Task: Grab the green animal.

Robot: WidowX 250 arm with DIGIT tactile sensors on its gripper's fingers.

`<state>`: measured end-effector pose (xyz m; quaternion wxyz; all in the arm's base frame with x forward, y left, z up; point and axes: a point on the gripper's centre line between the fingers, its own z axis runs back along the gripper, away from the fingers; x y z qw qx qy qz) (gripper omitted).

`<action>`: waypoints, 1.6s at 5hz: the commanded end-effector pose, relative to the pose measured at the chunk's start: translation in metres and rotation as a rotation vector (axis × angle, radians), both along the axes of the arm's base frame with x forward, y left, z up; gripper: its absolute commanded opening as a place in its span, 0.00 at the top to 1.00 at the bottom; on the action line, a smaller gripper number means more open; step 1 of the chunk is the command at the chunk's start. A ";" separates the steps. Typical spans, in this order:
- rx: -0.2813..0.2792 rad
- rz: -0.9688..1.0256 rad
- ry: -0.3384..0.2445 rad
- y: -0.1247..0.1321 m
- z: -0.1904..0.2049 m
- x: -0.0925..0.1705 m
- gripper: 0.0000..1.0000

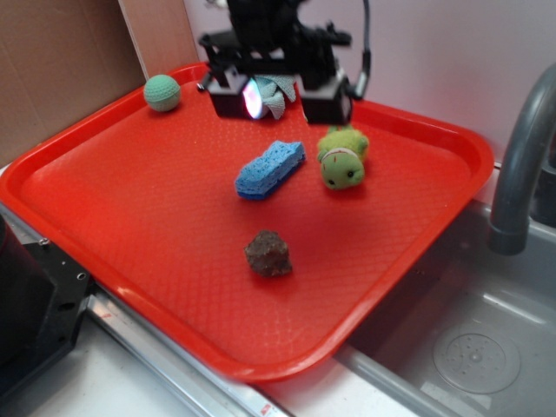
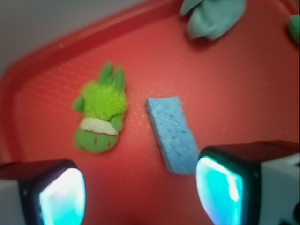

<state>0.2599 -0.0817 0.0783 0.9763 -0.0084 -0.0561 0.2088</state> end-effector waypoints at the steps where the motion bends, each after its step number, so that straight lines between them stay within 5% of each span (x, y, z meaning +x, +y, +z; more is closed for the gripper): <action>1: -0.076 -0.116 -0.059 -0.012 -0.040 0.058 0.00; 2: -0.127 -0.272 0.000 -0.025 -0.052 0.069 0.03; 3: -0.189 -0.395 0.040 -0.026 -0.050 0.069 1.00; 4: -0.120 -0.410 0.036 -0.019 -0.032 0.058 1.00; 6: 0.056 -0.407 -0.071 -0.001 0.062 -0.001 1.00; 8: 0.045 -0.379 -0.171 0.013 0.109 -0.053 1.00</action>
